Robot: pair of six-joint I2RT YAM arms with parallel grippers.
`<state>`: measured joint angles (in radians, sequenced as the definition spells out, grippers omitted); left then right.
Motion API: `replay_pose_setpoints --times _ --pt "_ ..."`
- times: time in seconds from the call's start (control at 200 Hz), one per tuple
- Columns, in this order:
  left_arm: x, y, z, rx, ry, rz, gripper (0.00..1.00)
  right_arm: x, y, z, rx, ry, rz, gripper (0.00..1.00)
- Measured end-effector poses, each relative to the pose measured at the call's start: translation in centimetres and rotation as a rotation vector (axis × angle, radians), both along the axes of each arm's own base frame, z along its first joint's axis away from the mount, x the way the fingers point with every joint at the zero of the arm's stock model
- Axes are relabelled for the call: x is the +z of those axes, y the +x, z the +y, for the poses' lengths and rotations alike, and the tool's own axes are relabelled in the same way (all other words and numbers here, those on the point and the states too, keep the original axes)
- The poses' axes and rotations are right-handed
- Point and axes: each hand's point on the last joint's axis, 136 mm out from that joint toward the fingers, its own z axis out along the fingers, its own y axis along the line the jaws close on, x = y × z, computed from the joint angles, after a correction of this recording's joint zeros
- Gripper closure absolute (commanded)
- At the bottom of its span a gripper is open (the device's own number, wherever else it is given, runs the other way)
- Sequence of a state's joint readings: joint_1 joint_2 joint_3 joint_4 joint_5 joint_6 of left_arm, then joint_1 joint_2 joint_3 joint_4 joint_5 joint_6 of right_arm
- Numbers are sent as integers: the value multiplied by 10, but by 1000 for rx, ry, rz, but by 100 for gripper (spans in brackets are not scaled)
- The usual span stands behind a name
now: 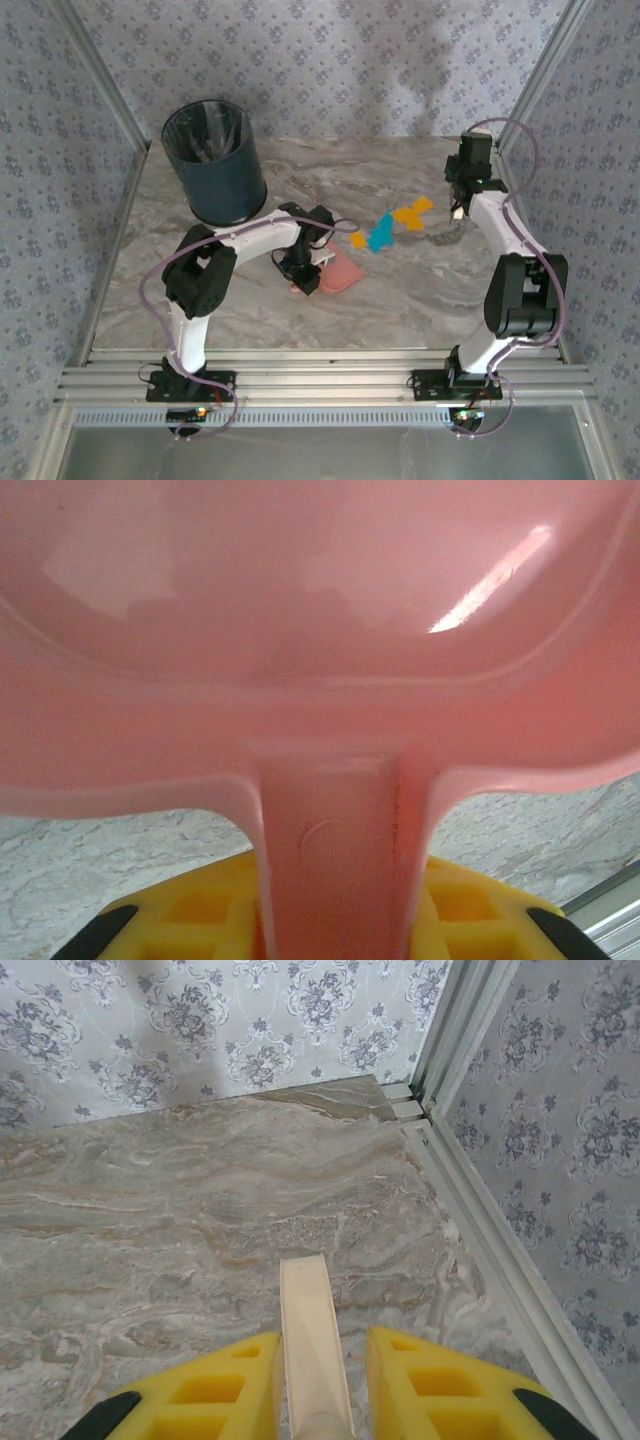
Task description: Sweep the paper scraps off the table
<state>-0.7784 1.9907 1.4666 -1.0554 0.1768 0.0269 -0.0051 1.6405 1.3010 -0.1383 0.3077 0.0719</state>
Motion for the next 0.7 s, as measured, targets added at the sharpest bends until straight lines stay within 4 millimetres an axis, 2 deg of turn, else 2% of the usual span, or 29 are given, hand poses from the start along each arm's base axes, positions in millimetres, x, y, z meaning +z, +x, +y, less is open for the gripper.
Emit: replay_pose_setpoints --times 0.125,0.255,0.355,0.475,0.705 --pt "-2 1 -3 -1 -5 7 100 -11 13 1 26 -33 29 100" --pt "-3 1 -5 -3 -7 14 100 -28 22 11 80 -61 71 100" --pt "-2 1 -6 -3 -7 16 100 -38 27 26 143 -71 96 100" --pt "-2 2 -6 -2 -10 16 100 -39 32 49 226 -80 102 100" --pt "-1 2 -7 -3 -8 18 100 -45 30 90 363 -87 127 100"
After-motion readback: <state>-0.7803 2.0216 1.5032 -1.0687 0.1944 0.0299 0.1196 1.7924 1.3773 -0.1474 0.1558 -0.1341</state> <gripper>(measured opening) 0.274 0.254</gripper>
